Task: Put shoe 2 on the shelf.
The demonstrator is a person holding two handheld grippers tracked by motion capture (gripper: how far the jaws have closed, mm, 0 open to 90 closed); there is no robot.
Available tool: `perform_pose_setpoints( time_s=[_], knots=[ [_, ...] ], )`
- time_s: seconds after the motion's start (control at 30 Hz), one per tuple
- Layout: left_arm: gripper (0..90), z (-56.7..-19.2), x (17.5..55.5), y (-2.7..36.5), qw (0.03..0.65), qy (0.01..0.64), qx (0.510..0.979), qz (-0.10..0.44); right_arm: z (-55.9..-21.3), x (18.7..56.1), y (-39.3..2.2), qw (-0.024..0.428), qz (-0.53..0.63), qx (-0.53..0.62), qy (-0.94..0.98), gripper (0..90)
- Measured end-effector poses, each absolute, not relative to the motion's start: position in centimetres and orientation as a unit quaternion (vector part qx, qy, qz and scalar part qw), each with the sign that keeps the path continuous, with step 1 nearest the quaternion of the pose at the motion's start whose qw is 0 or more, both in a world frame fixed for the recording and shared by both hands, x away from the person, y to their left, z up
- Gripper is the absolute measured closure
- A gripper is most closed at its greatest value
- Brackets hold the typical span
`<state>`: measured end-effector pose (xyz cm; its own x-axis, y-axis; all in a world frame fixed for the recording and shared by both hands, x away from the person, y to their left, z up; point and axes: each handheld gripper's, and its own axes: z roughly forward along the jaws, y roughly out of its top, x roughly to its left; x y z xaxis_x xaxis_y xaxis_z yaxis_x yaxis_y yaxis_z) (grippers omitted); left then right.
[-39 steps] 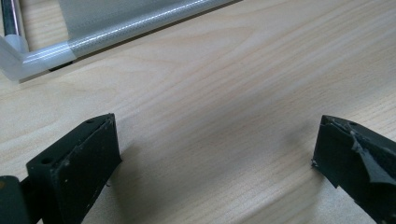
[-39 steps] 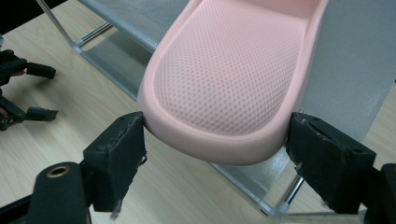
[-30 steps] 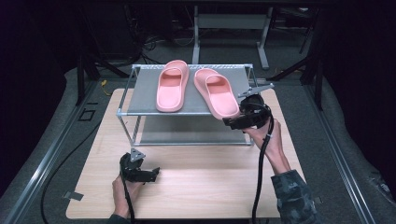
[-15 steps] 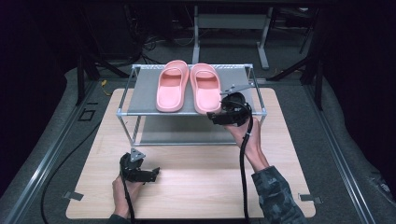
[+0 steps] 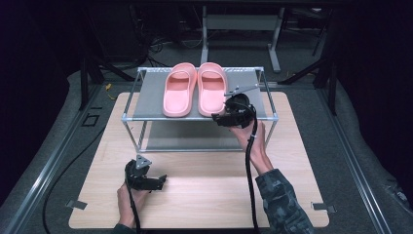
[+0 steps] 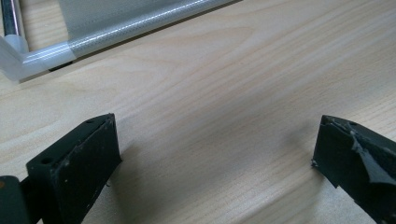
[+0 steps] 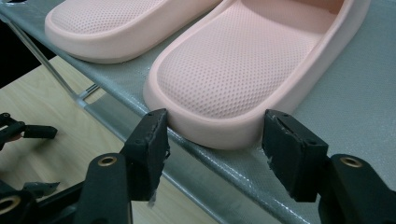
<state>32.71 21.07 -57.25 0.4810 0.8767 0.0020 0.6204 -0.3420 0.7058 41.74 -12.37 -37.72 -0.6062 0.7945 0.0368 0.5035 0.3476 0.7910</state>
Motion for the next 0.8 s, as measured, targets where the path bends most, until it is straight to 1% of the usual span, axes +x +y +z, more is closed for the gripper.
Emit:
perform_pose_setpoints(
  time_s=[0.1, 0.4, 0.53, 0.7, 0.73, 0.8],
  knots=[
    [0.3, -57.3, 32.7, 21.1, 0.328, 0.470, 0.796, 0.195, -37.9, 41.1, -12.6, 0.182, 0.406, 0.401, 0.801, 38.8],
    [0.3, -57.3, 32.7, 21.1, 0.328, 0.470, 0.795, 0.195, -38.6, 38.3, -13.2, 0.193, 0.400, 0.375, 0.814, 36.5],
    [0.3, -57.3, 32.7, 21.1, 0.328, 0.470, 0.796, 0.195, -40.0, 36.9, -13.5, 0.190, 0.386, 0.368, 0.824, 33.3],
    [0.4, -57.3, 32.7, 21.0, 0.329, 0.470, 0.795, 0.196, -42.3, 35.8, -14.2, 0.188, 0.375, 0.370, 0.829, 29.6],
    [0.4, -57.3, 32.7, 21.0, 0.329, 0.470, 0.795, 0.196, -42.3, 35.8, -14.2, 0.188, 0.375, 0.370, 0.829, 29.6],
    [0.4, -57.3, 32.7, 21.0, 0.329, 0.469, 0.795, 0.197, -44.2, 35.4, -14.9, 0.176, 0.369, 0.379, 0.830, 27.2]
  ],
)
